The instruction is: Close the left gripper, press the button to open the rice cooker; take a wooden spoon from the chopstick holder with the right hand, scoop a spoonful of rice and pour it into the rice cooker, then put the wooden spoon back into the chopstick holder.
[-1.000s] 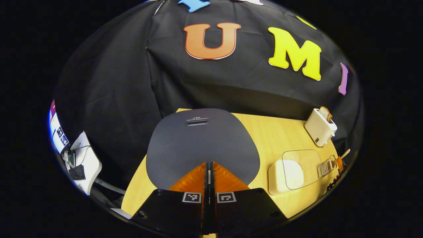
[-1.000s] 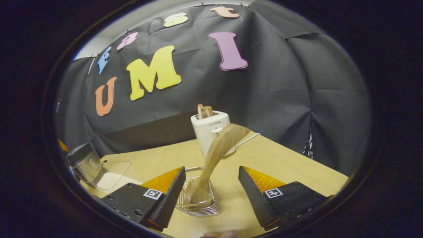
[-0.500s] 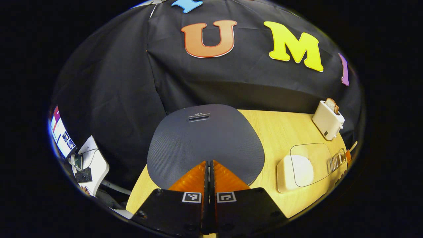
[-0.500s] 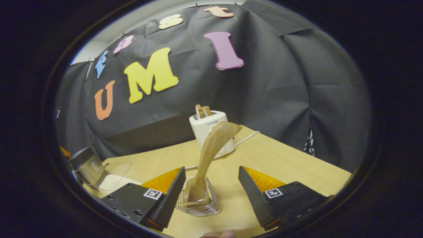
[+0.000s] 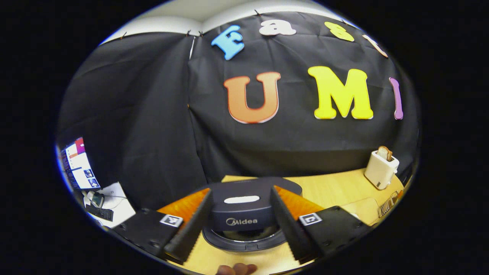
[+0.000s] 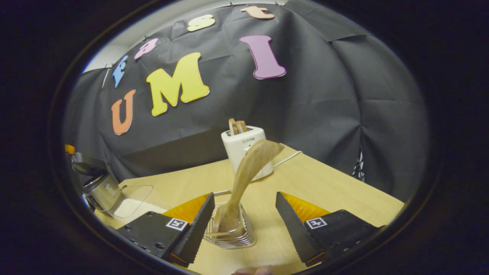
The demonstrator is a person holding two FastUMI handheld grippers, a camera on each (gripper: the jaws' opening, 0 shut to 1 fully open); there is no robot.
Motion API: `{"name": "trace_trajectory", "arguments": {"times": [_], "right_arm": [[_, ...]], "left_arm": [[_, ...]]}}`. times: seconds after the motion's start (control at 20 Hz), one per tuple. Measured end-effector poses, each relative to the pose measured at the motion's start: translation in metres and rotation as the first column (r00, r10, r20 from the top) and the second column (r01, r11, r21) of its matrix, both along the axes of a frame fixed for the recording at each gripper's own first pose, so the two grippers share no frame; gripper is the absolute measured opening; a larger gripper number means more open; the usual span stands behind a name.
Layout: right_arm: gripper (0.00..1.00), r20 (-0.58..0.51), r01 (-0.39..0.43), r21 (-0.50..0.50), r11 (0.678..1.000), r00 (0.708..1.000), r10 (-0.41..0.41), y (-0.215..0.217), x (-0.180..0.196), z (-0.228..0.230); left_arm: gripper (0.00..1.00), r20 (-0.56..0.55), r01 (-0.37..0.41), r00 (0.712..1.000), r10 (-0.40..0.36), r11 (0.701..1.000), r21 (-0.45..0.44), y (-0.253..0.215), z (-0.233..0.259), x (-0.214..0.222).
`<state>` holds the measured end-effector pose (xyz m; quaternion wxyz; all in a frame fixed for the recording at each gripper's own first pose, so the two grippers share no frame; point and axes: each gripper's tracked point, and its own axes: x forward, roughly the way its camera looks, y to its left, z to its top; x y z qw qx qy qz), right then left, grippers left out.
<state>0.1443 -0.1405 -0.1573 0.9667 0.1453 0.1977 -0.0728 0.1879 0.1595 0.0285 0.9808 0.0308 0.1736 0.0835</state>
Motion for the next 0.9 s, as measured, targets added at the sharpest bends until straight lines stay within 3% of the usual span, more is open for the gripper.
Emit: {"name": "trace_trajectory", "arguments": {"times": [0.05,0.25,0.4,0.45,0.5,0.6,0.85,0.9], "right_arm": [[0.92,-0.003,-0.005,-0.002,1.0,1.0,0.005,0.0,0.0,-0.001],[0.96,-0.01,-0.019,-0.015,1.0,1.0,0.019,0.001,0.002,0.001],[0.92,-0.025,-0.028,-0.014,1.0,0.999,0.028,0.003,0.007,-0.002],[0.96,-0.029,-0.033,-0.014,0.999,0.999,0.032,0.004,0.008,-0.002],[0.96,-0.03,-0.038,-0.013,0.999,0.999,0.038,0.006,0.01,0.0],[0.92,-0.023,-0.045,-0.017,0.999,0.999,0.044,0.008,0.015,0.004],[0.96,-0.034,-0.057,0.002,0.998,0.998,0.057,0.012,0.027,0.001],[0.92,-0.036,-0.06,0.013,0.998,0.998,0.061,0.012,0.027,0.001]], "left_arm": [[0.99,0.023,0.006,1.0,-0.005,0.999,-0.035,-0.006,0.008,0.0],[1.0,0.088,-0.001,0.996,0.008,0.997,-0.072,-0.007,0.02,-0.016],[0.96,0.165,0.007,0.986,0.0,0.999,-0.045,-0.017,0.027,-0.035],[0.95,0.181,0.016,0.984,-0.01,0.999,-0.035,-0.022,0.027,-0.041],[1.0,0.19,0.025,0.982,-0.019,0.999,-0.028,-0.028,0.024,-0.048],[0.96,0.192,0.04,0.981,-0.033,0.999,-0.034,-0.038,0.016,-0.062],[0.99,0.244,0.043,0.969,-0.034,0.999,-0.03,-0.054,0.006,-0.092],[0.99,0.247,0.045,0.968,-0.039,0.999,-0.019,-0.058,0.003,-0.097]]}}
